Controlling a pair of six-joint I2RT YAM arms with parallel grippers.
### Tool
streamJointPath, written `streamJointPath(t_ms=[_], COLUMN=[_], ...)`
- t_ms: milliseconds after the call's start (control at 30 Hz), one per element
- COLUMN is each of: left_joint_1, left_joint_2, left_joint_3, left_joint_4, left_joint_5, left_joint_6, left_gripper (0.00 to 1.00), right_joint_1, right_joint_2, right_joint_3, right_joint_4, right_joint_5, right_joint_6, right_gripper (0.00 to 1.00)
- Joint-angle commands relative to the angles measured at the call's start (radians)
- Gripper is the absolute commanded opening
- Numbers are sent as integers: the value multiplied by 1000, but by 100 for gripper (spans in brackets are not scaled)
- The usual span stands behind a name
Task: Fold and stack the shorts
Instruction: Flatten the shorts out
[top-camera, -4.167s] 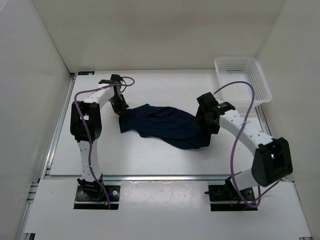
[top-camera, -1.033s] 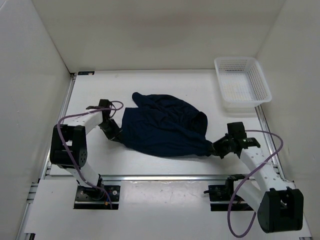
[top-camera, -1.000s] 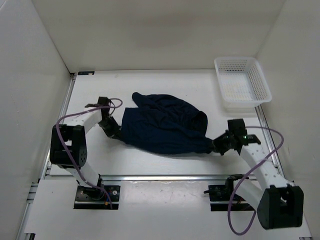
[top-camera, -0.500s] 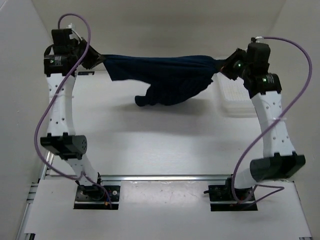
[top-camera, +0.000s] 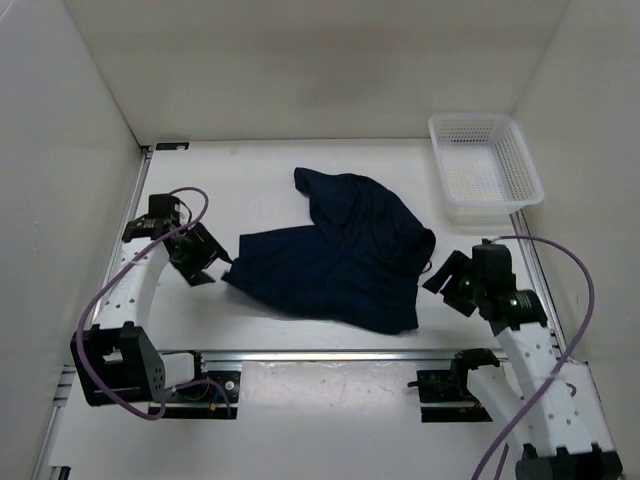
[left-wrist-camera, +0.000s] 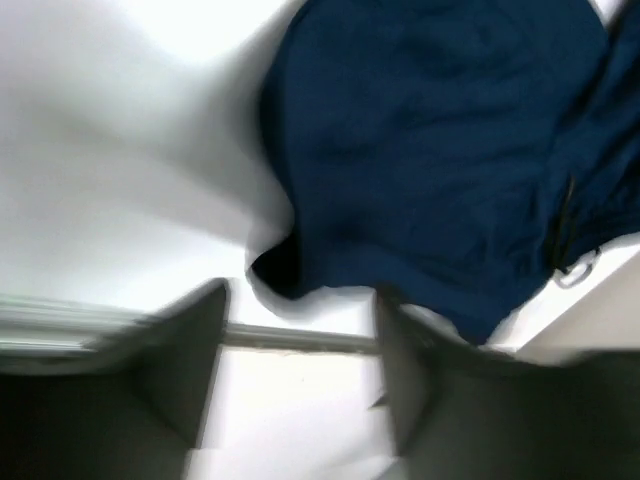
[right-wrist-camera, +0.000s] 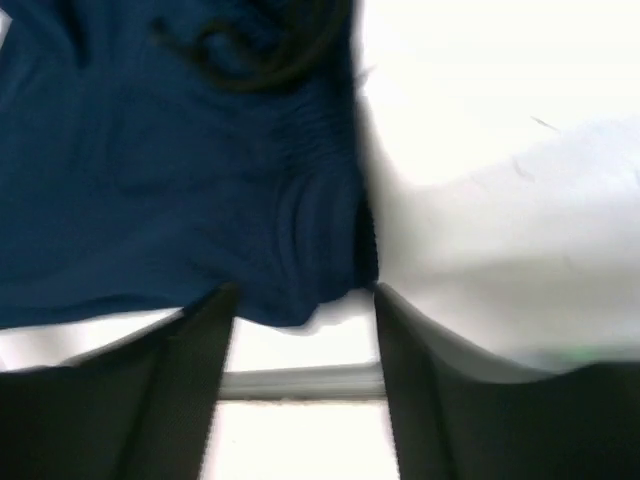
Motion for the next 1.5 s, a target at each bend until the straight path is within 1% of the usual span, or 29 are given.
streamJointPath(t_ms=[0, 67, 133, 167, 233, 267, 300, 333, 400, 433, 467, 500, 533, 600, 633, 667, 733, 767, 800, 833, 867, 933, 1067, 1200, 1267, 1333, 1367, 1433, 1467], left_joint_1=[24, 24, 24, -2, -34, -52, -92, -114, -181, -206, -227, -270, -288, -334, -348, -361, -390, -399, -408, -417, -427, -450, -450, -450, -450, -450, -450, -450, -450], left_joint_2=[-107, -51, -3, 21, 96, 124, 190, 228, 309, 396, 444, 541, 593, 694, 792, 839, 923, 1001, 1034, 1063, 1113, 1158, 1253, 1279, 1290, 1301, 1301, 1301, 1301], left_joint_3=[-51, 3, 65, 100, 208, 243, 316, 358, 441, 528, 576, 623, 724, 829, 928, 977, 1068, 1157, 1194, 1226, 1277, 1317, 1374, 1348, 1348, 1348, 1348, 1328, 1328], left_joint_4=[34, 34, 34, 34, 34, 34, 34, 34, 34, 34, 18, -2, -16, -57, -70, -70, -82, -94, -95, -95, -85, -76, -67, -44, -32, -32, -32, -32, -22], left_joint_5=[-60, -60, -70, -82, -100, -100, -100, -109, -100, -114, -134, -134, -152, -162, -162, -162, -152, -139, -139, -128, -128, -108, -88, -77, -77, -68, -68, -68, -68], left_joint_6=[20, 35, 49, 49, 58, 58, 70, 89, 100, 112, 112, 121, 121, 121, 121, 121, 121, 121, 121, 121, 121, 121, 101, 101, 101, 101, 101, 101, 101], left_gripper=[76, 89, 89, 86, 79, 73, 59, 49, 40, 31, 31, 31, 31, 31, 31, 32, 38, 43, 49, 65, 70, 78, 78, 68, 57, 45, 29, 12, 10], right_joint_1=[-4, -4, -4, -4, -4, -4, -4, -4, -4, -4, -4, -4, 5, 17, 27, 50, 60, 73, 73, 73, 82, 82, 82, 82, 82, 82, 82, 82, 82], right_joint_2=[-160, -151, -103, -35, 44, 121, 160, 197, 301, 337, 410, 449, 482, 581, 637, 667, 717, 772, 797, 844, 866, 926, 1007, 1063, 1089, 1098, 1098, 1098, 1098], right_joint_3=[16, 72, 115, 140, 205, 227, 246, 278, 304, 322, 342, 391, 414, 480, 502, 523, 560, 597, 617, 634, 661, 690, 735, 735, 735, 723, 711, 698, 686], right_joint_4=[-111, -120, -105, -105, -64, -48, -19, -4, 30, 41, 50, 50, 50, 50, 50, 50, 39, 18, 5, 5, -8, -19, -41, -41, -41, -19, -19, 10, 10], right_joint_5=[125, 165, 201, 211, 211, 211, 188, 179, 163, 163, 163, 163, 154, 134, 134, 157, 200, 238, 261, 280, 294, 330, 384, 422, 423, 390, 377, 326, 308], right_joint_6=[37, 37, 26, 6, -19, -45, -54, -65, -91, -91, -100, -111, -111, -137, -137, -149, -161, -170, -171, -171, -171, -181, -190, -191, -191, -200, -200, -200, -200], right_gripper=[69, 71, 69, 65, 42, 32, 15, 9, 0, 0, 0, 7, 11, 18, 27, 30, 39, 51, 55, 59, 65, 67, 68, 68, 68, 63, 61, 47, 41])
